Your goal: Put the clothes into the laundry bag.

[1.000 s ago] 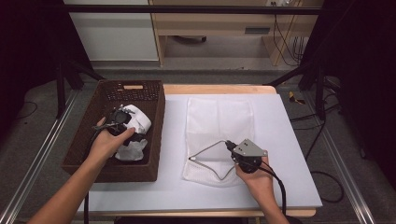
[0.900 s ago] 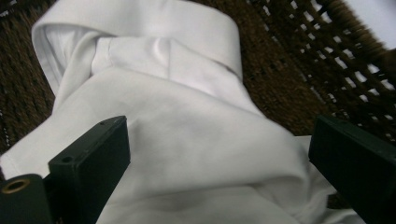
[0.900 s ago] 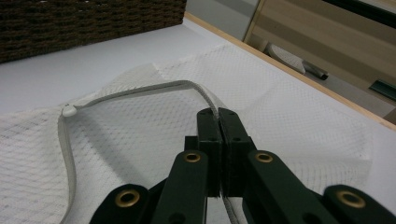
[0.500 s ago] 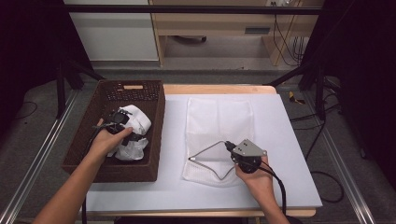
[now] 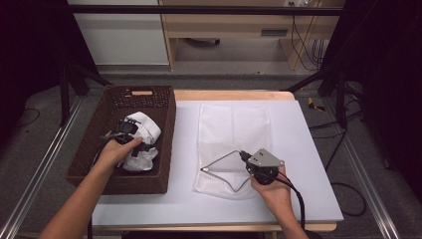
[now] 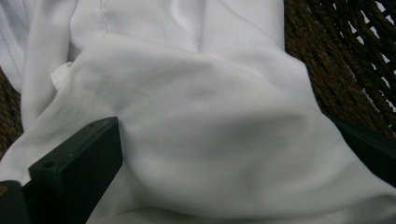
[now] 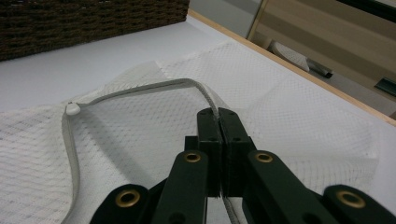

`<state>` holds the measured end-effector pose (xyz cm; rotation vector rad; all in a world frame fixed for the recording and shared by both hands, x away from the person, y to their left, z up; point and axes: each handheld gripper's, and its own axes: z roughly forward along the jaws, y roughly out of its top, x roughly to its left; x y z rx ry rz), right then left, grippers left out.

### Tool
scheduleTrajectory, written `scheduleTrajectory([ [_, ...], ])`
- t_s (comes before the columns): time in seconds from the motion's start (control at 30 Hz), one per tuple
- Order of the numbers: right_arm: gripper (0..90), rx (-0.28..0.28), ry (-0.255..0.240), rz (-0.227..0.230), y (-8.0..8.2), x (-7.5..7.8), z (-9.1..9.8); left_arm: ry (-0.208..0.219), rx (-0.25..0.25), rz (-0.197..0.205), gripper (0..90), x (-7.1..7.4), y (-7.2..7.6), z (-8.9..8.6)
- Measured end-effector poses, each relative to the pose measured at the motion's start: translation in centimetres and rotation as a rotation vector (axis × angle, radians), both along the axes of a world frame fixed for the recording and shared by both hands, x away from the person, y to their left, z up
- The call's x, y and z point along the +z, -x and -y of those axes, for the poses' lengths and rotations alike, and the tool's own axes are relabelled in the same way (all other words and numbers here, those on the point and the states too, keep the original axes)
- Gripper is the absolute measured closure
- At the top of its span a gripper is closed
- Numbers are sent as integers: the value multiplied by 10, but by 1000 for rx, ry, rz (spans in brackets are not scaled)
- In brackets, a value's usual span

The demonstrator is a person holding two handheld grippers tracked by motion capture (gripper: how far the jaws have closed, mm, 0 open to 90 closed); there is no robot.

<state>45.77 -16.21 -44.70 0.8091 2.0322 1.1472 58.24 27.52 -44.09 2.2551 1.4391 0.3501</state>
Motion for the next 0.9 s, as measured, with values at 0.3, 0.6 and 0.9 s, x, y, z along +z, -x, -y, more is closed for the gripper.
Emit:
scheduleTrajectory([
  [0.3,892,2,1,-4,0,0,0,25,13,-32,0,-6,-1,0],
  [0.6,892,3,1,-6,0,0,0,2,10,-71,237,-1,-2,-1],
  [0.9,892,5,3,-9,0,-1,0,-26,-25,-98,602,5,-5,0],
])
